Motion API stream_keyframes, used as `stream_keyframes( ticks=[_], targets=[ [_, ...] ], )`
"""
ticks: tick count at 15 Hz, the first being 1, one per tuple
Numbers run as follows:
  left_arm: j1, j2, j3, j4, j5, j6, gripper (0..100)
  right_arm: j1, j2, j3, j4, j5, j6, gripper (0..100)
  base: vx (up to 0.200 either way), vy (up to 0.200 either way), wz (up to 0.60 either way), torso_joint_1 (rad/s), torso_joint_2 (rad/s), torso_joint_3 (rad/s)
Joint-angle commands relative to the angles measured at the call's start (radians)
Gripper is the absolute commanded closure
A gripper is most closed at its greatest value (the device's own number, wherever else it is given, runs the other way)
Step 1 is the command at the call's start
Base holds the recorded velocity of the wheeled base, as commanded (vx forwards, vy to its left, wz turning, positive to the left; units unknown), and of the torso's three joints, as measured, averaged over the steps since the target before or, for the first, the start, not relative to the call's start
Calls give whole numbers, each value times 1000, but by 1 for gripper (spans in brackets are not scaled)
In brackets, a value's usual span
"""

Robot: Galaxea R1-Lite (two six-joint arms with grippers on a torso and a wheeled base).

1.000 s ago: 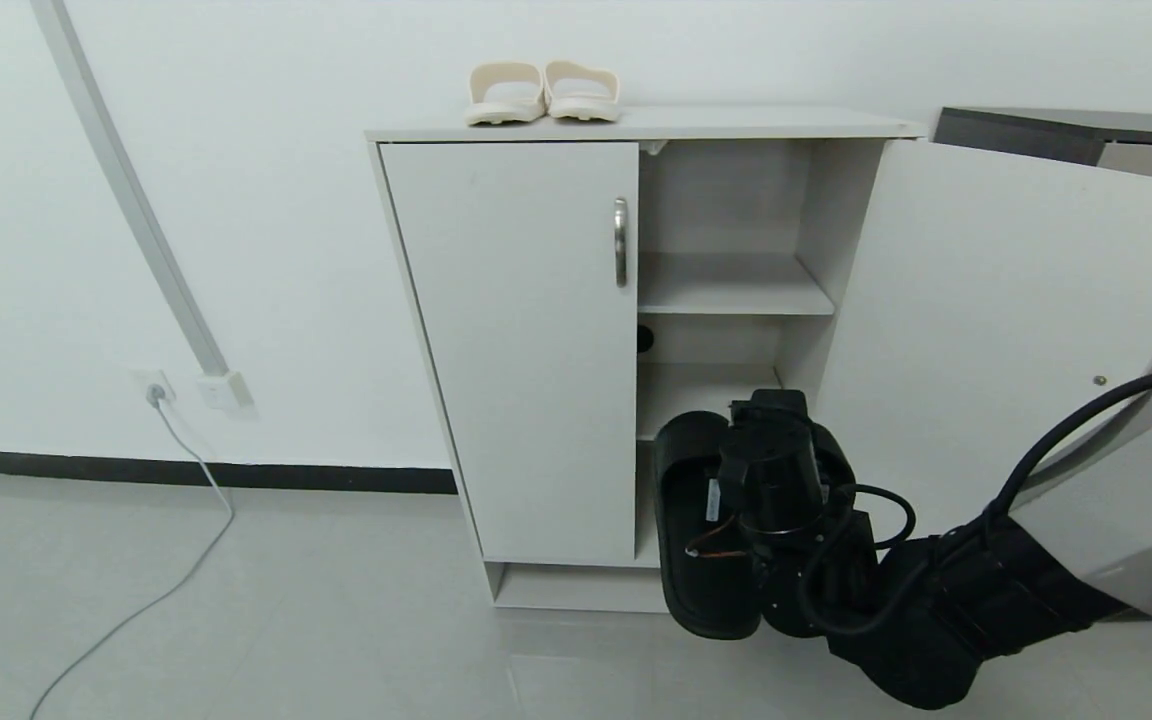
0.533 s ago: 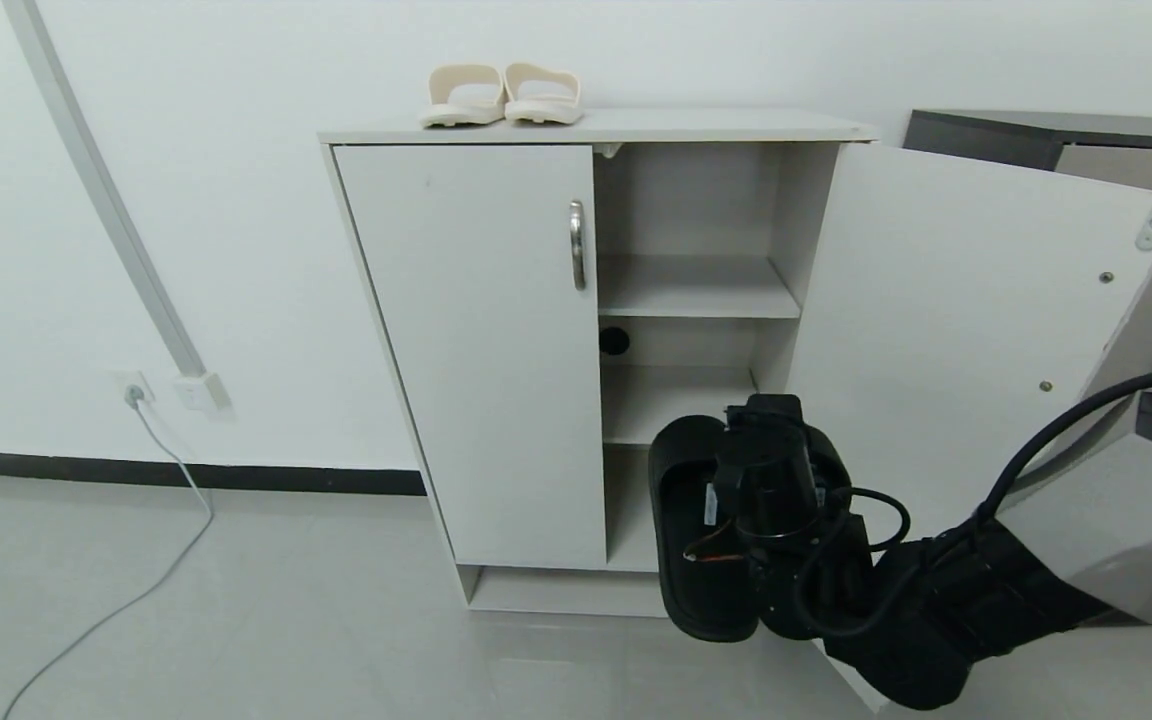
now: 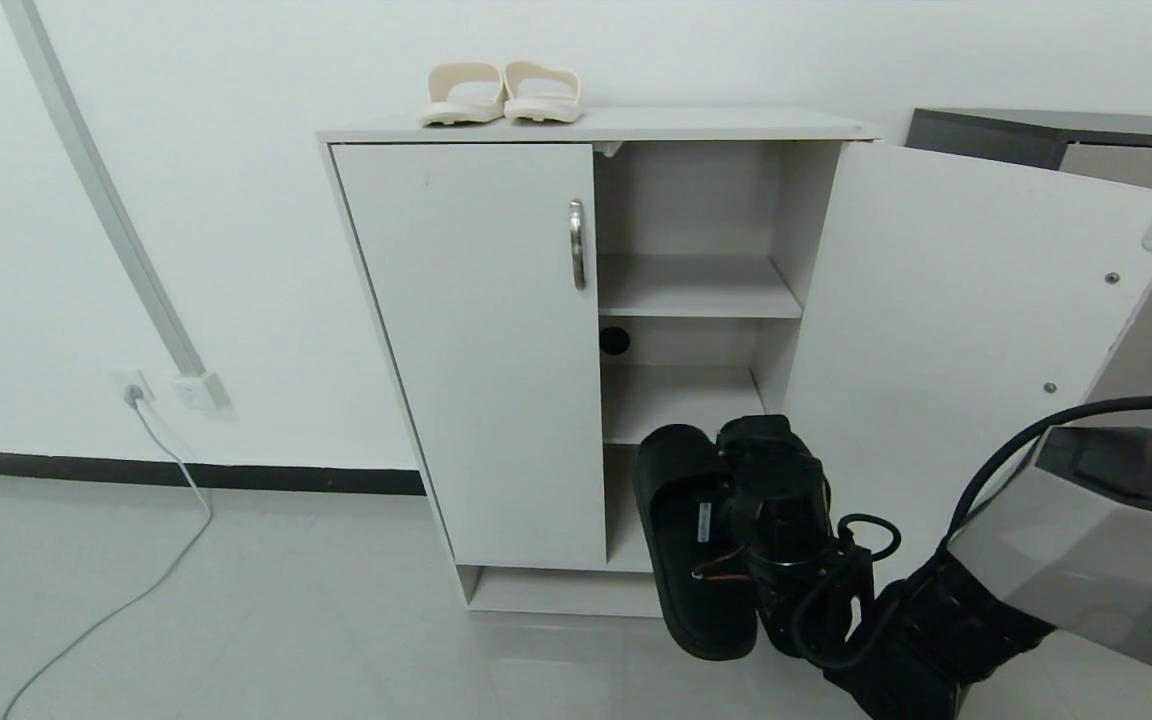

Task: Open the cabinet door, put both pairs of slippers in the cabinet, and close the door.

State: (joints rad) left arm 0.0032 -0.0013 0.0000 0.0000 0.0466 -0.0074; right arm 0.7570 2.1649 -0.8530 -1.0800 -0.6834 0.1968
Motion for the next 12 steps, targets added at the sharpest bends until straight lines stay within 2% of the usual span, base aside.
stream_keyframes(
  ticks=[1, 9, 12],
  targets=[
    [1, 1, 0, 0, -1, 0, 100, -4, 32, 25, -20, 5, -10, 100, 0, 0, 0, 0, 0, 0],
    [0, 1, -2, 3, -4, 1, 100, -5, 73, -1, -21, 8, -11, 100, 0, 0, 0, 0, 0, 0],
    [0, 1, -2, 3, -4, 3, 100, -12, 78, -20, -20, 8, -13, 100, 0, 0, 0, 2, 2, -159]
  ],
)
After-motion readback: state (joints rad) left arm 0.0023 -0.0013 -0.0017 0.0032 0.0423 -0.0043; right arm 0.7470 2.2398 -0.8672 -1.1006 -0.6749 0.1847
